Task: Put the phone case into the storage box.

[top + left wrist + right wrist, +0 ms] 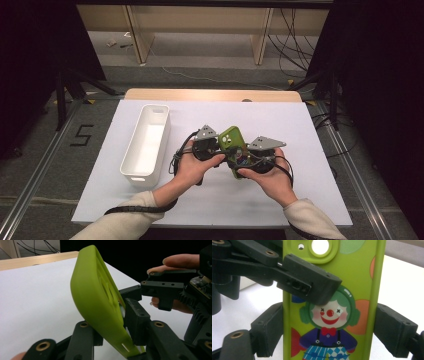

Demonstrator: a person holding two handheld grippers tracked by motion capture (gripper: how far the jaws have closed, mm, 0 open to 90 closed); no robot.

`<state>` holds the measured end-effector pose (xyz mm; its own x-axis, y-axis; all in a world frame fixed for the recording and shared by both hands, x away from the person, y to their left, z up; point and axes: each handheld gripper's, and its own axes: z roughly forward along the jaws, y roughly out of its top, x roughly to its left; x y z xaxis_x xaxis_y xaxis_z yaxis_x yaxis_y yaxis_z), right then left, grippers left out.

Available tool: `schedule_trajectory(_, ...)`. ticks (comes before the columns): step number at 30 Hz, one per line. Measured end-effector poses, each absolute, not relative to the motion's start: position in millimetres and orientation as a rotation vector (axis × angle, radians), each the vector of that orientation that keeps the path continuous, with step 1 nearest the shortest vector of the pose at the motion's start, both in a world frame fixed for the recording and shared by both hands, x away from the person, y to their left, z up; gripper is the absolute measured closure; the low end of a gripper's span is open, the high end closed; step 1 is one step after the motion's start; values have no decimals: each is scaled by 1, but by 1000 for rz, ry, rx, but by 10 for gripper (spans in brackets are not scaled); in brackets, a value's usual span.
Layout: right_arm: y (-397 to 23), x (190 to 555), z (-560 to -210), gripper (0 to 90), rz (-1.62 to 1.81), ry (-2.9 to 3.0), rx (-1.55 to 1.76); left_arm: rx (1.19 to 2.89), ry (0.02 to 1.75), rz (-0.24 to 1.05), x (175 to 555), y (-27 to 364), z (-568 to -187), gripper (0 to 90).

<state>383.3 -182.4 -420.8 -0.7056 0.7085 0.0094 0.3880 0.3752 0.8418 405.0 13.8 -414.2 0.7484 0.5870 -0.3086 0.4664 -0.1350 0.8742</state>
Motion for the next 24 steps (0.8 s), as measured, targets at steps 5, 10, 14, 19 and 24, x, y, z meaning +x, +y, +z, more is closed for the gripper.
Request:
schedule_trajectory(5,-182,383,-421,170,1250,2282,952,1753,836,75,406,14,-415,728)
schedule_trajectory(10,-181,383,-421,169,1249,2278,937,1737,823,42,405,14,-415,775)
schedule_trajectory(14,-181,383,-422,165,1262,2278,925,1738,814,45,404,15,-414,786)
schedule_trajectory(19,-180,383,-422,158,1276,2272,913,1746,792,64,404,15,-413,791)
schedule_trajectory(24,-181,383,-425,151,1288,2291,912,1754,761,90,404,19,-410,823)
